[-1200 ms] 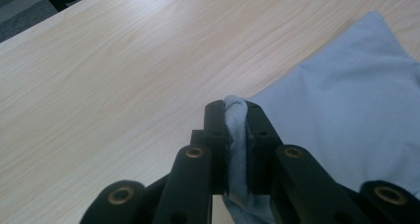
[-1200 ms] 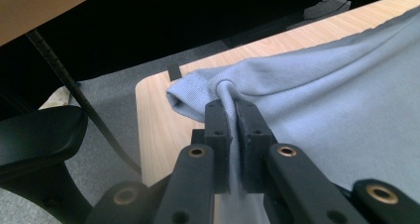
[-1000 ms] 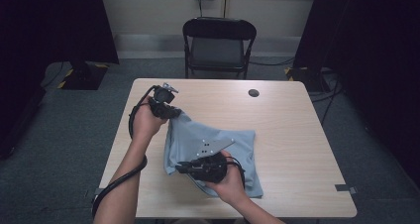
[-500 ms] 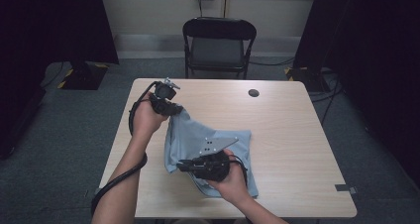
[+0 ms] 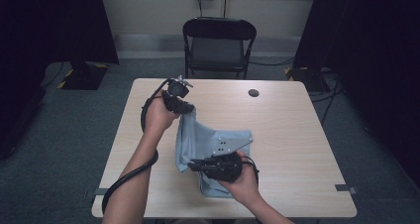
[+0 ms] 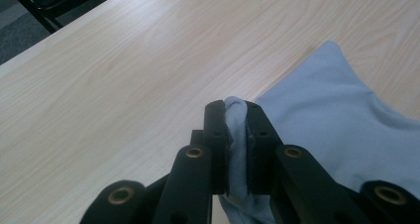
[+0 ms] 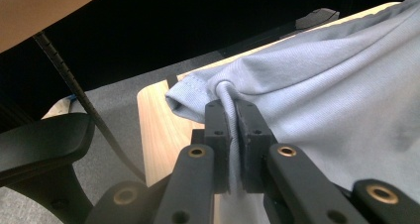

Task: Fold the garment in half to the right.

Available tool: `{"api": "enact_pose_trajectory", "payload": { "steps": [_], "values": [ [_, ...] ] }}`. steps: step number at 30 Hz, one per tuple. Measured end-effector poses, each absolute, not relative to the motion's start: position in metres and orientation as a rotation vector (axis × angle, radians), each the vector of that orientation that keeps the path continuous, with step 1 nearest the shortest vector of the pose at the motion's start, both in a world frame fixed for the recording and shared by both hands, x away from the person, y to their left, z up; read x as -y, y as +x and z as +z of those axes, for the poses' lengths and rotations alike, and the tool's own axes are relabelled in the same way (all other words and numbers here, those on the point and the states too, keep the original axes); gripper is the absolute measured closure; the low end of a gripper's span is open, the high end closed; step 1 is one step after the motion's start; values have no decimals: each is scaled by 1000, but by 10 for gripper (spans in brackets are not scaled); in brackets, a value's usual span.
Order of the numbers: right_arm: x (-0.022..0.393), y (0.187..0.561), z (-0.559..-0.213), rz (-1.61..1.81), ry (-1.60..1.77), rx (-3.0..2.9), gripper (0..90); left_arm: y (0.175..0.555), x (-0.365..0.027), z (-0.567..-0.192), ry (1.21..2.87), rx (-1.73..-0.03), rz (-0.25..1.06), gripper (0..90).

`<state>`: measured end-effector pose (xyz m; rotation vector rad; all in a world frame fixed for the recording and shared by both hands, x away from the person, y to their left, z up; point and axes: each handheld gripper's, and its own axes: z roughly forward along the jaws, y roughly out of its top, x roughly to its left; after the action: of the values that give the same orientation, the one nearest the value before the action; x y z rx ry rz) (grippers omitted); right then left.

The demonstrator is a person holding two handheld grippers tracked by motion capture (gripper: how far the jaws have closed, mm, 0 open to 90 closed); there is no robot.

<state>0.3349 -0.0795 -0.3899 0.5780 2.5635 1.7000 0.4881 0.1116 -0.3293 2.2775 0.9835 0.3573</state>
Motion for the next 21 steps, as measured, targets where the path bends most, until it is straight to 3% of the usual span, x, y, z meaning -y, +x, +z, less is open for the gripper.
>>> {"api": "enact_pose_trajectory", "payload": {
  "steps": [21],
  "values": [
    [109, 334, -395, 1716, 632, -2538, 853, 494, -71, -331, 2297, -932, 299, 829]
  ]
}}
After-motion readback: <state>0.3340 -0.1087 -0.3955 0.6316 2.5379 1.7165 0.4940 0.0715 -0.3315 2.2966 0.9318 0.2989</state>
